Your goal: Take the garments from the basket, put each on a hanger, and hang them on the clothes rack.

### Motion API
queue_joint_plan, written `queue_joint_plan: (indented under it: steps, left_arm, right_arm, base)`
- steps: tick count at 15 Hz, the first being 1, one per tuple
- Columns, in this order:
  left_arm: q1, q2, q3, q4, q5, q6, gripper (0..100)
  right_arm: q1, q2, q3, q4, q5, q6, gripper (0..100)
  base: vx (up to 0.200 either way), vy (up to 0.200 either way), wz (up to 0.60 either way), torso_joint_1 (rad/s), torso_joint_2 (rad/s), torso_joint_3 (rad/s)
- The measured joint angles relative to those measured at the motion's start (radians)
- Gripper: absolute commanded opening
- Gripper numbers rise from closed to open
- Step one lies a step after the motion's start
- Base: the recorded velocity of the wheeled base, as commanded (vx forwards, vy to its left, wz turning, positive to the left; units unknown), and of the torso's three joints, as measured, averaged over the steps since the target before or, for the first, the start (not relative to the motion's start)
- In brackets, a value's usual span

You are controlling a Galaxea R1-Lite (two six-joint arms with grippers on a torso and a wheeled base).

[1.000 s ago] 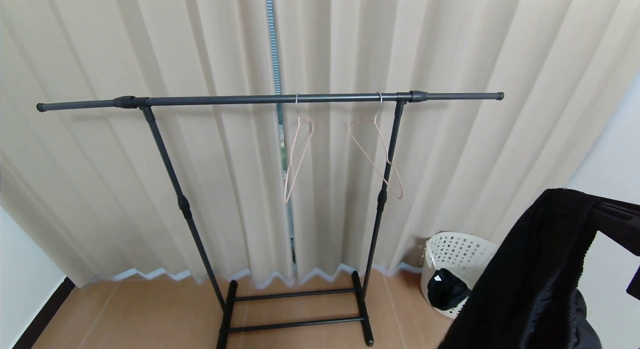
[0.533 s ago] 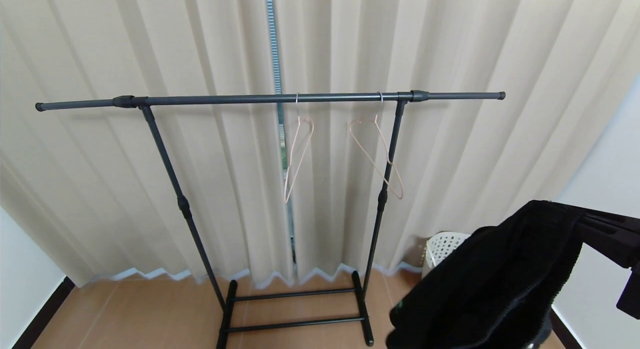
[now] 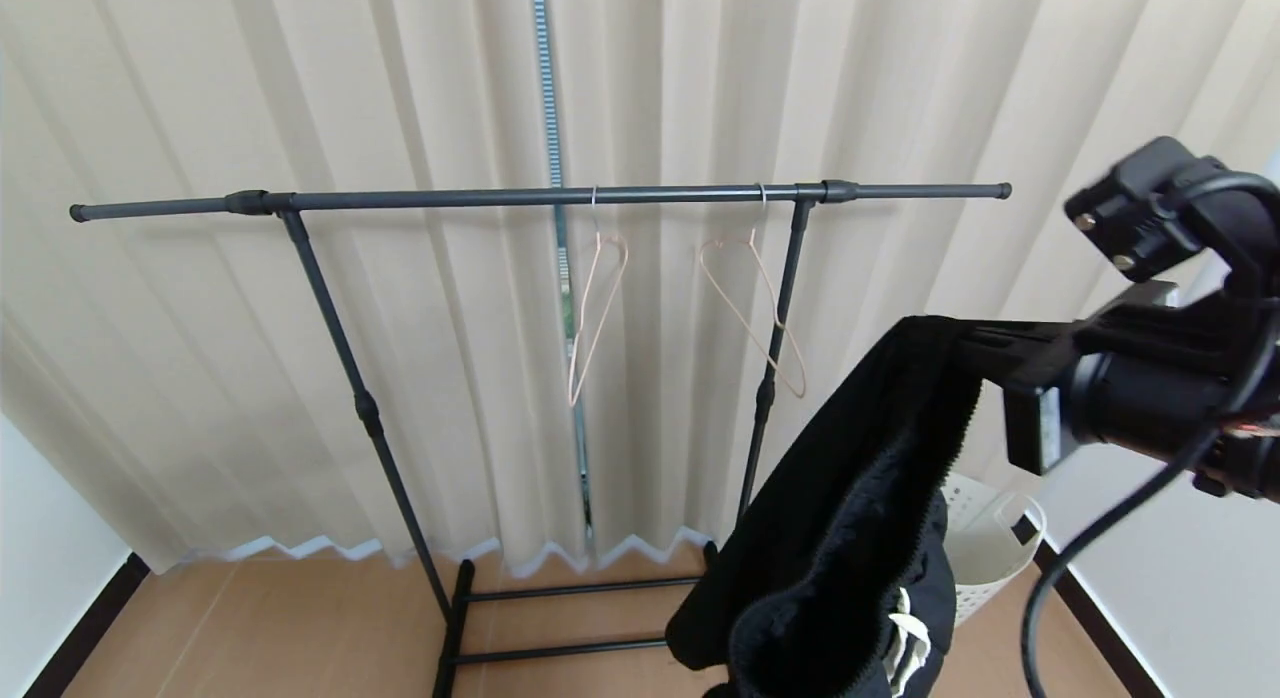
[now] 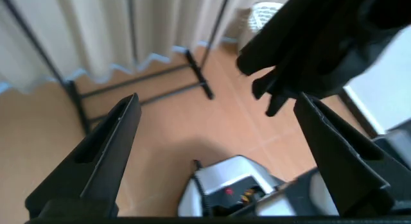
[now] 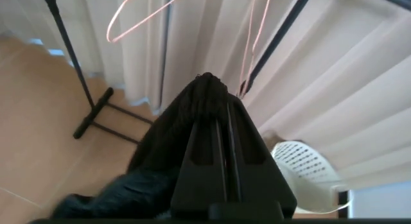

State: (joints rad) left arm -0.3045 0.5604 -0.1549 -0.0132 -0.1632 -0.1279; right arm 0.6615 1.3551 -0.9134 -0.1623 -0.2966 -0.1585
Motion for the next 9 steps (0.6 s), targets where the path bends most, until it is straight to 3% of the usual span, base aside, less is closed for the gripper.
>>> queue_joint_plan:
  steps: [2, 5, 7, 9]
  left_arm:
    - [-0.034, 0.186, -0.085, -0.066, -0.036, -0.077, 100]
    - [-0.114, 0.480, -0.273, -0.155, -0.066, -0.269, 100]
    - [-0.163, 0.648, -0.386, -0.187, -0.075, -0.363, 100]
    - [-0.210, 0.789, -0.441, -0.214, -0.063, -0.405, 100]
  right_arm:
    - [0.034, 0.113, -0.124, 0.046, -0.070, 0.105, 0]
    - [0.068, 0.254, -0.299, 0.110, -0.103, 0.312, 0]
    - [0.081, 0.312, -0.350, 0.111, -0.100, 0.357, 0]
    - [0.101, 0.350, -0.379, 0.110, -0.099, 0.365, 0]
  base:
    - [0.000, 0.000, 0.00, 0.000, 0.00, 0.000]
    - [0.000, 0.000, 0.00, 0.000, 0.00, 0.000]
    - [0.000, 0.000, 0.00, 0.000, 0.00, 0.000]
    - [0.000, 0.000, 0.00, 0.000, 0.00, 0.000]
